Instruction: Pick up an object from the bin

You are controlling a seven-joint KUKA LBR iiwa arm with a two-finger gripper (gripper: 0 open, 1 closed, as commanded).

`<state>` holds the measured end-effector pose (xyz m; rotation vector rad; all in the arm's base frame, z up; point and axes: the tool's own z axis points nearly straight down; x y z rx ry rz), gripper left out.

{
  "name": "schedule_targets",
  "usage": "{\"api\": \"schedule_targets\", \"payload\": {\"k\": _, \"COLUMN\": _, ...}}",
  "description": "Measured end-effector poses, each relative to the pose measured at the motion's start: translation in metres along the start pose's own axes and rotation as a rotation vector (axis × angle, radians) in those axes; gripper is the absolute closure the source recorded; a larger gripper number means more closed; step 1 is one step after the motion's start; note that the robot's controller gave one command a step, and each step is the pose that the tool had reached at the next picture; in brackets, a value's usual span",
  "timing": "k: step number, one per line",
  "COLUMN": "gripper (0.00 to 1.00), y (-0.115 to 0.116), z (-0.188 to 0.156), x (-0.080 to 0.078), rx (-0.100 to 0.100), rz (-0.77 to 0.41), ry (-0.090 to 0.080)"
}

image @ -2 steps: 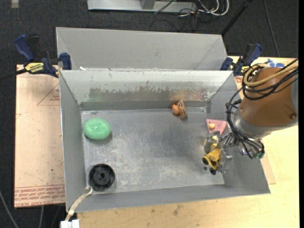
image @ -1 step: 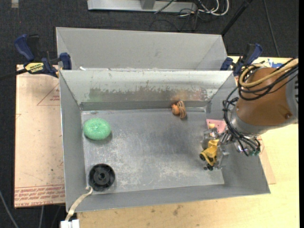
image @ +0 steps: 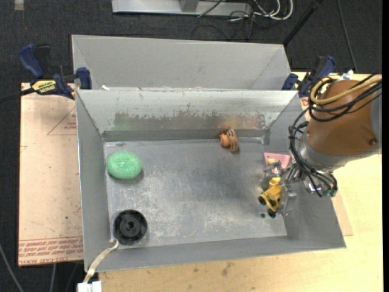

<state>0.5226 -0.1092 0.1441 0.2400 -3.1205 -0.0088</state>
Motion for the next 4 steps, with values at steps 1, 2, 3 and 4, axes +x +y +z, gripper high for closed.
{"api": "schedule_targets", "payload": {"k": 1, "gripper": 1.0, "y": 0.012, "z": 0.008, "x": -0.002, "rx": 0.011, "rz": 0.007, "ry": -0.027}}
{"api": "schedule_targets", "payload": {"k": 2, "gripper": 1.0, "y": 0.003, "z": 0.002, "x": 0.009, "rx": -0.001, "rz": -0.003, "ry": 0.001}}
{"api": "schedule_targets", "payload": {"k": 3, "gripper": 1.0, "y": -0.002, "z": -0.013, "x": 0.002, "rx": 0.013, "rz": -0.011, "ry": -0.028}}
{"api": "schedule_targets", "payload": {"k": 4, "gripper": 1.0, "y": -0.003, "z": -0.02, "x": 0.009, "rx": 0.001, "rz": -0.005, "ry": -0.001}}
